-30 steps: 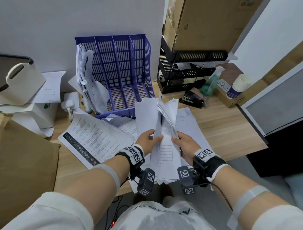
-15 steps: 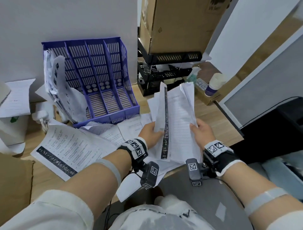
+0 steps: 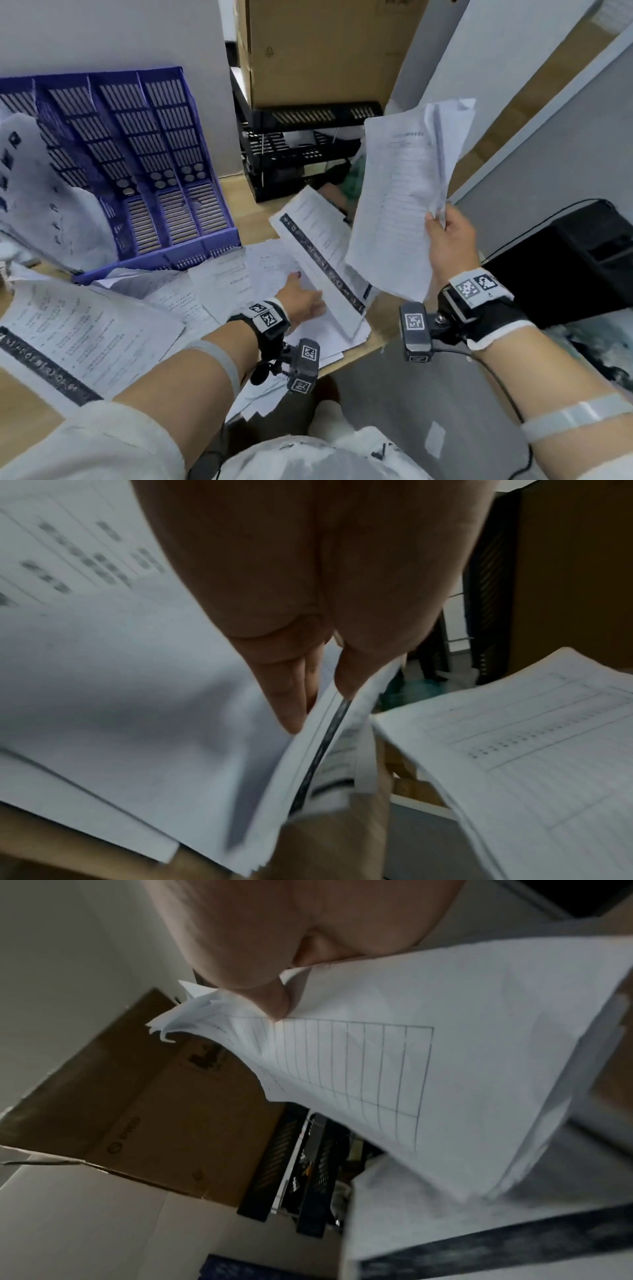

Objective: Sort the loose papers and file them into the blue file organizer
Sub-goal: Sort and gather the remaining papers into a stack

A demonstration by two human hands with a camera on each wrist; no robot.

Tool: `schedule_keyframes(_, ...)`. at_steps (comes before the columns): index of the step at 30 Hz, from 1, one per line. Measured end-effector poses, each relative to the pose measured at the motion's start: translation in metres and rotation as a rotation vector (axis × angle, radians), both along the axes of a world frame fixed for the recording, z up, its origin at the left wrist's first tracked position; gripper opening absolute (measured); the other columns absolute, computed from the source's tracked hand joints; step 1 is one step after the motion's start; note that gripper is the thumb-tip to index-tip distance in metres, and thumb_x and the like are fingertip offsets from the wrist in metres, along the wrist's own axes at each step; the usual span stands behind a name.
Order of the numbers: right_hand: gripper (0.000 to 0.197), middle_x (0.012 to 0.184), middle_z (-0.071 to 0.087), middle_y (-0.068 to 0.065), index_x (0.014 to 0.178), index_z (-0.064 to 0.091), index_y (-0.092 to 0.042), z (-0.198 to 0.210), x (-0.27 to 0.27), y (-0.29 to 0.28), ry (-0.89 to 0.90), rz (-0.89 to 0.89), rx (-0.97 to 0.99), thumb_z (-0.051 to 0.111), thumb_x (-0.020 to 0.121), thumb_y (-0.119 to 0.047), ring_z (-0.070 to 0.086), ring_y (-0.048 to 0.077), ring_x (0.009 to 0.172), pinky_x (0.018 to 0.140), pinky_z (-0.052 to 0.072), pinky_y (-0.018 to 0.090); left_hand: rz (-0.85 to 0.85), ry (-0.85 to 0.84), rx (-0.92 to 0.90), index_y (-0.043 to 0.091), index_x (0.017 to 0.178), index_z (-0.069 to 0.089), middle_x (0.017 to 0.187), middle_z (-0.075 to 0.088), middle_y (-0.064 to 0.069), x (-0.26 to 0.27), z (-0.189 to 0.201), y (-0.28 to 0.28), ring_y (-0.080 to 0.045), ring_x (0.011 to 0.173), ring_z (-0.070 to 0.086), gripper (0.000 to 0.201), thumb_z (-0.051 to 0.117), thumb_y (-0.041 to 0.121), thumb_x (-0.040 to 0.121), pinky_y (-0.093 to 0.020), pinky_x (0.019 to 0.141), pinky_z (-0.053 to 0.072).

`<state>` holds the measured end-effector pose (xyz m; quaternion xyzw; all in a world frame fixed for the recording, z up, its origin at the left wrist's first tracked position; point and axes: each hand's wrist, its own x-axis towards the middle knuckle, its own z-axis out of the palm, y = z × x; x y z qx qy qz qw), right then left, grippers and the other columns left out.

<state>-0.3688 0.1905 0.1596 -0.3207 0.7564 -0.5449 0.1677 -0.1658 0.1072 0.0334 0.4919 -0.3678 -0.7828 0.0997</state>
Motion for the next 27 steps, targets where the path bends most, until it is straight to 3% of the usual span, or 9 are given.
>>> schedule_keyframes(2, 0.023, 0.098, 0.073, -0.014, 0.102, 0.069, -0.038, -0.004, 0.000, -0.013, -0.070, 0.070, 0.005, 0.054, 0.095, -0.022, 0.068, 0.010, 0.098, 0.084, 0.055, 0.030, 0.031, -0.079, 0.011, 0.019, 0.153, 0.013, 0.133, 0.054, -0.022, 0.009, -0.007, -0.001, -0.033, 0.115, 0.063, 0.076, 0.058, 0.003, 0.094, -0.041, 0.091, 0.056)
schedule_keyframes(4, 0.022, 0.102, 0.074, -0.010, 0.103, 0.071, -0.037, -0.006, 0.003, -0.031, -0.170, 0.133, 0.023, 0.056, 0.094, -0.024, 0.069, 0.015, 0.101, 0.088, 0.055, 0.037, 0.089, -0.160, -0.011, 0.012, 0.150, 0.024, 0.130, 0.055, -0.020, 0.021, -0.013, -0.008, -0.032, 0.114, 0.062, 0.066, 0.058, 0.004, 0.094, -0.043, 0.097, 0.053)
schedule_keyframes(6, 0.023, 0.106, 0.073, -0.002, 0.111, 0.070, -0.026, -0.009, 0.008, -0.052, -0.311, 0.192, 0.015, 0.054, 0.096, -0.017, 0.070, 0.014, 0.099, 0.086, 0.056, 0.035, 0.136, -0.254, -0.082, 0.005, 0.138, 0.042, 0.113, 0.060, -0.016, 0.040, -0.019, -0.016, -0.029, 0.103, 0.063, 0.047, 0.056, 0.003, 0.093, -0.044, 0.098, 0.052)
schedule_keyframes(9, 0.022, 0.095, 0.069, -0.002, 0.116, 0.062, -0.012, -0.018, 0.027, -0.079, -0.537, 0.253, 0.054, 0.048, 0.099, -0.008, 0.071, 0.004, 0.071, 0.058, 0.056, 0.017, 0.224, -0.483, -0.245, 0.008, 0.111, 0.063, 0.099, 0.067, -0.014, 0.087, -0.033, -0.027, -0.029, 0.086, 0.064, 0.024, 0.058, 0.003, 0.088, -0.045, 0.089, 0.057)
schedule_keyframes(12, 0.017, 0.095, 0.069, 0.006, 0.108, 0.062, -0.013, -0.055, 0.050, -0.083, -0.649, 0.227, 0.288, 0.048, 0.098, -0.012, 0.070, 0.021, 0.078, 0.066, 0.060, 0.033, 0.321, -0.645, -0.273, 0.018, 0.091, 0.064, 0.101, 0.070, -0.017, 0.138, -0.050, -0.025, -0.031, 0.083, 0.066, 0.014, 0.058, 0.007, 0.086, -0.041, 0.082, 0.056)
schedule_keyframes(14, 0.020, 0.106, 0.070, 0.017, 0.104, 0.065, -0.009, -0.102, 0.057, -0.078, -0.468, 0.284, 0.589, 0.051, 0.093, -0.019, 0.068, 0.034, 0.093, 0.084, 0.057, 0.049, 0.374, -0.677, -0.236, 0.009, 0.102, 0.066, 0.091, 0.068, -0.015, 0.162, -0.048, -0.015, -0.029, 0.077, 0.063, 0.017, 0.056, 0.008, 0.089, -0.037, 0.075, 0.055)
schedule_keyframes(18, 0.025, 0.114, 0.064, 0.017, 0.109, 0.061, -0.002, -0.159, 0.076, -0.058, -0.151, 0.462, 1.077, 0.056, 0.090, -0.017, 0.060, 0.036, 0.103, 0.085, 0.049, 0.034, 0.345, -0.801, -0.249, 0.015, 0.111, 0.063, 0.101, 0.068, -0.011, 0.197, -0.059, 0.000, -0.025, 0.077, 0.061, 0.024, 0.055, 0.009, 0.090, -0.033, 0.070, 0.053)
schedule_keyframes(23, 0.029, 0.104, 0.057, 0.014, 0.110, 0.059, -0.008, -0.163, 0.093, -0.042, -0.124, 0.425, 1.121, 0.056, 0.081, -0.011, 0.056, 0.032, 0.094, 0.081, 0.045, 0.034, 0.061, -1.041, -0.481, 0.031, 0.136, 0.047, 0.137, 0.038, -0.012, 0.231, -0.068, -0.007, -0.030, 0.119, 0.050, 0.056, 0.058, 0.014, 0.084, -0.035, 0.097, 0.046)
schedule_keyframes(27, 0.055, 0.126, 0.046, 0.026, 0.123, 0.037, -0.001, -0.165, 0.117, -0.040, 0.109, 0.040, 0.988, 0.065, 0.077, -0.012, 0.054, 0.045, 0.109, 0.088, 0.047, 0.047, -0.066, -1.145, -0.501, 0.037, 0.146, 0.027, 0.155, 0.013, -0.008, 0.256, -0.068, -0.027, -0.031, 0.144, 0.019, 0.076, 0.066, 0.032, 0.082, -0.054, 0.110, 0.033)
